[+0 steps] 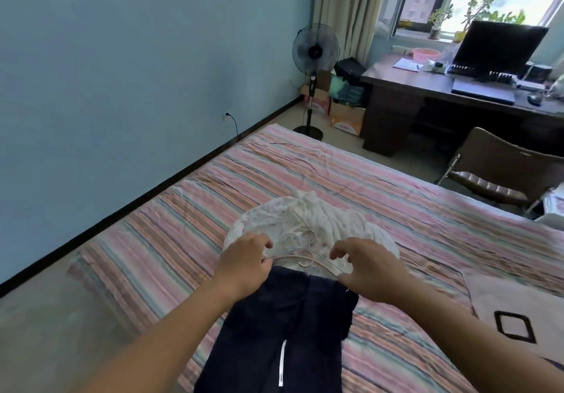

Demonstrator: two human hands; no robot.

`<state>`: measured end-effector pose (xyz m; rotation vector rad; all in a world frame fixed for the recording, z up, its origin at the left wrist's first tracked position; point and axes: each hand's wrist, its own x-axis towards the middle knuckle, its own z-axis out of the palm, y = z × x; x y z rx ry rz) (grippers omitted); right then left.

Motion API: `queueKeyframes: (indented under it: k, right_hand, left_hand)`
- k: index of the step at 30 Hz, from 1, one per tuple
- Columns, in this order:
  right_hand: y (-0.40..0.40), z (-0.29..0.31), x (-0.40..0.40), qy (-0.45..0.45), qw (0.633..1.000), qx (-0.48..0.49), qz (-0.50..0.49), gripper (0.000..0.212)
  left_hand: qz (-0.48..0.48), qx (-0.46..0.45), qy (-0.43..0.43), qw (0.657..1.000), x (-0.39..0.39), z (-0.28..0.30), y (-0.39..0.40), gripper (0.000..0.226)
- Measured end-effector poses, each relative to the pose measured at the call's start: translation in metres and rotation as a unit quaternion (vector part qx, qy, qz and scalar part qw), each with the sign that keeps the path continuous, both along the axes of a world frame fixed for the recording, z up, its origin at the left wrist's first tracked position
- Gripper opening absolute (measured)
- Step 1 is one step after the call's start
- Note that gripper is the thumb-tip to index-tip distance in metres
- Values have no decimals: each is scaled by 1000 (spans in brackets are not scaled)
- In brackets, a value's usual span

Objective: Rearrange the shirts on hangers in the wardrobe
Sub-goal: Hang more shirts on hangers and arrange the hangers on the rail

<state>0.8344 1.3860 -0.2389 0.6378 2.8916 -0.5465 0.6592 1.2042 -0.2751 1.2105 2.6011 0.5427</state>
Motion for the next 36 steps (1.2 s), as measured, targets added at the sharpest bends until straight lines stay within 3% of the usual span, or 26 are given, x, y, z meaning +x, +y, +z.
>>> queueKeyframes:
  k: [7,19,28,31,36]
  right_hand:
    - [61,-79,-25,-12,998,-28,-56,34]
    - [145,-249,-64,-34,991,-54,-119,42]
    - [185,-369,-75,-107,974,-99,-173,51]
    - [195,-402,-79,-133,970,-110,-168,57]
    - [198,-439,-80,-151,966,-110,-179,58]
  left_hand:
    - [-4,-43,-70,997,-39,-70,59,26]
    - [50,-134,-100,985,-101,-226,135,18]
    - [54,-204,-95,973,-140,-339,171,13]
    - [47,-207,-95,973,-150,-370,177,29]
    - [31,-234,-66,970,-153,-404,180,37]
